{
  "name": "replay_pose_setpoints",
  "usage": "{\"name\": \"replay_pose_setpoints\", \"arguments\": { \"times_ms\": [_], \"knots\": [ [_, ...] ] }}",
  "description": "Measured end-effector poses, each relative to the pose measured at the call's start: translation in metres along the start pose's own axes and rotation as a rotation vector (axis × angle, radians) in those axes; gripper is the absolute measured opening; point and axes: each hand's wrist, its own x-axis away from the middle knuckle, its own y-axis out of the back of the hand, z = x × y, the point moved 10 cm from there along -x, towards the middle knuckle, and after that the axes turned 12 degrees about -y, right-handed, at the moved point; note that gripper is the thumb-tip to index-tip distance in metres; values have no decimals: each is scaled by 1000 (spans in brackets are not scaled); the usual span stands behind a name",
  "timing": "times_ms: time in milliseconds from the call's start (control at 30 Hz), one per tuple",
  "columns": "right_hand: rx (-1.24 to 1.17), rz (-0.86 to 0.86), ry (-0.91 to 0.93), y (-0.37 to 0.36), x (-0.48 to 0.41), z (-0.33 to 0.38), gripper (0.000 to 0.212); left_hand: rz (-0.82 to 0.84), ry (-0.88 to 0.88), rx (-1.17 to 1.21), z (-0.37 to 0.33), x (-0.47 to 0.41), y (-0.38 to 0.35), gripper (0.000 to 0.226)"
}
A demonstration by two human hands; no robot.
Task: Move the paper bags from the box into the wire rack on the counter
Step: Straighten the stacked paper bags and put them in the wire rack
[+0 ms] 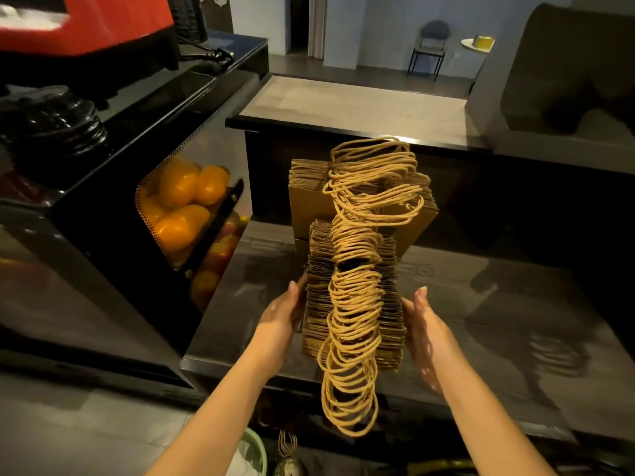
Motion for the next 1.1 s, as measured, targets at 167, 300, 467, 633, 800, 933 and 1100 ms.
{"name": "replay_pose_setpoints", "arguments": {
  "times_ms": [167,300,467,633,800,933,1100],
  "knots": [
    [-40,57,19,-9,14,-1,68,-53,65,79,1,4,-5,45],
    [-104,55,3,-18,13,-4,66,-28,53,168,2,9,-12,48],
    [-117,146,35,-20,18,-3,73,12,29,153,-13,9,-14,50],
    [-112,144,106,-24,25,7,85,83,-18,109,-24,4,-23,54],
    [-93,170,110,-24,35,14,74,134,-38,87,-30,0,-23,62],
    [-80,202,110,-31,38,16,76,159,-20,79,-30,2,-23,71],
    [-111,167,102,-22,31,19,90,156,-4,64,-34,-1,-23,65]
  ]
}}
